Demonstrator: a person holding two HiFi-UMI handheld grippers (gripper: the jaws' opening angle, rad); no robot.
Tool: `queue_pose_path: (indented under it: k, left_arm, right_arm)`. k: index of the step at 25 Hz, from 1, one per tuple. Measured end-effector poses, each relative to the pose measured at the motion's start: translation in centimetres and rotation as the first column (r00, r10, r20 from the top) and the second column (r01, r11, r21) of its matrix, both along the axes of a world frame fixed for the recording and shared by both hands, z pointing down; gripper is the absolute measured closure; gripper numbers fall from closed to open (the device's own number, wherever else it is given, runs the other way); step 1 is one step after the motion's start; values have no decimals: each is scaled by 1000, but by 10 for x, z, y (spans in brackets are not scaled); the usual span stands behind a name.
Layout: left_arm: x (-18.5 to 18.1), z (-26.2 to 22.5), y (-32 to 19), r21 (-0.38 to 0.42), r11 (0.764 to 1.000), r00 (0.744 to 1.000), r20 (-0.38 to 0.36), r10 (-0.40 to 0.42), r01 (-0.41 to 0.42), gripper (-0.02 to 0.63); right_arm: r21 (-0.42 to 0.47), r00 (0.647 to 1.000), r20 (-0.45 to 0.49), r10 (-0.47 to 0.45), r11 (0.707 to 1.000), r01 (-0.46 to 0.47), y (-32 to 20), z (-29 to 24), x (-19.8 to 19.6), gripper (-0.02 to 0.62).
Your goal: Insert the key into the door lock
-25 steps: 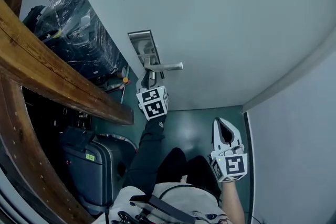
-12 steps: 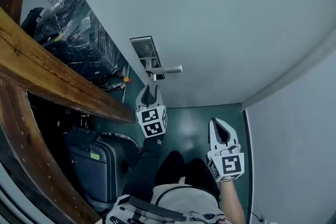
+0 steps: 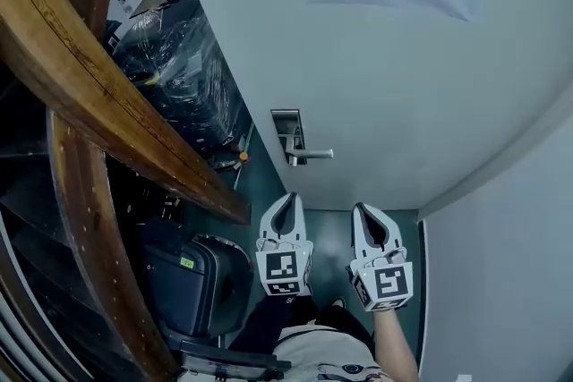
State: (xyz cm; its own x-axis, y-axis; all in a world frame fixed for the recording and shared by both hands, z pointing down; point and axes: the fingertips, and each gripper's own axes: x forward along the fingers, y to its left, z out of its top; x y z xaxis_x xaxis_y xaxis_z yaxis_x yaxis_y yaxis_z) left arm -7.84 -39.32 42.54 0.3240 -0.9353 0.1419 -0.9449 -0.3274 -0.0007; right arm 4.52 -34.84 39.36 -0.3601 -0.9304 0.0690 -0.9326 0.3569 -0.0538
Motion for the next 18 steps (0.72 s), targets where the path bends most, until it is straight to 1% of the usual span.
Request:
queue_pose_path:
  k: [5, 8, 13, 18]
  left_arm:
    - [7, -50, 14, 44, 999, 1000, -11, -3, 3, 601]
    - [11, -72, 8, 93, 996, 1000, -14, -4, 5, 601]
    - [10, -89, 11, 119, 993, 1000, -16, -6, 7, 601]
    - [13, -98, 9, 144, 990, 1000, -17, 2, 0, 601]
  right_arm:
    - [54, 1000, 9, -13, 998, 13, -1, -42, -3, 591]
    - [97, 1000, 24, -16, 995, 14, -14, -61, -2, 591]
    - [140, 999, 35, -23, 990, 18, -12, -77, -6, 591]
    - [152, 999, 11, -30, 988, 28, -13, -82, -9, 591]
